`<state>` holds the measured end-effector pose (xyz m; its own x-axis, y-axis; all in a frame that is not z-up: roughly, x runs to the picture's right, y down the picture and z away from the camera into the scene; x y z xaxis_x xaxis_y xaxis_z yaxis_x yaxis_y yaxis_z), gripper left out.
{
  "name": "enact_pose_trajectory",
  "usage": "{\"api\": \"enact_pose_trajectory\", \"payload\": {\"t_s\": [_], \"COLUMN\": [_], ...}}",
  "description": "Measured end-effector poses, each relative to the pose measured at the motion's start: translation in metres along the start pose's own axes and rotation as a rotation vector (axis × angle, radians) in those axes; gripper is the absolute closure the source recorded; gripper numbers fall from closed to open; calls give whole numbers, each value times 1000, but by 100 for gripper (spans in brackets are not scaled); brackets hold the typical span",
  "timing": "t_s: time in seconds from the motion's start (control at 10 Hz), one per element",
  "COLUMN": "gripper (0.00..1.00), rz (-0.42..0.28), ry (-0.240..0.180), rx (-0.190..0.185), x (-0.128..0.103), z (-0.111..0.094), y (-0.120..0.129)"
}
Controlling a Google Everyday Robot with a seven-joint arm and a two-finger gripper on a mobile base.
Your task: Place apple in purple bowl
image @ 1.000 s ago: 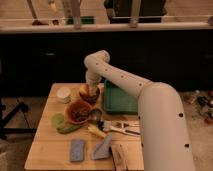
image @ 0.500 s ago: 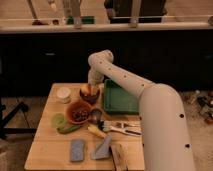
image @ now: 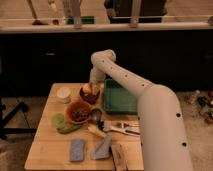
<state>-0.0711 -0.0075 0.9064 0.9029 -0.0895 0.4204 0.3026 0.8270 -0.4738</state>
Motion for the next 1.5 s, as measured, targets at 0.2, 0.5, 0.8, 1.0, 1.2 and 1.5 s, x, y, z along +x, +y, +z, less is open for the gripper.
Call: {"api": "enact_pose_trajectory", "payload": {"t_s": [0.2,0.5,0.8,1.0,1.2,1.5], "gripper": [100,100,100,100,100,97], "rz": [1,4,9,12,15,18], "ry": [-6,-13,-16,-16,-15,-17], "rx": [-6,-11,-17,-18,-19,-20], "x": [3,5,8,9,11,11], "z": [0,0,-1,-2,-2,-3], "y": [0,1,2,2,3,3]}}
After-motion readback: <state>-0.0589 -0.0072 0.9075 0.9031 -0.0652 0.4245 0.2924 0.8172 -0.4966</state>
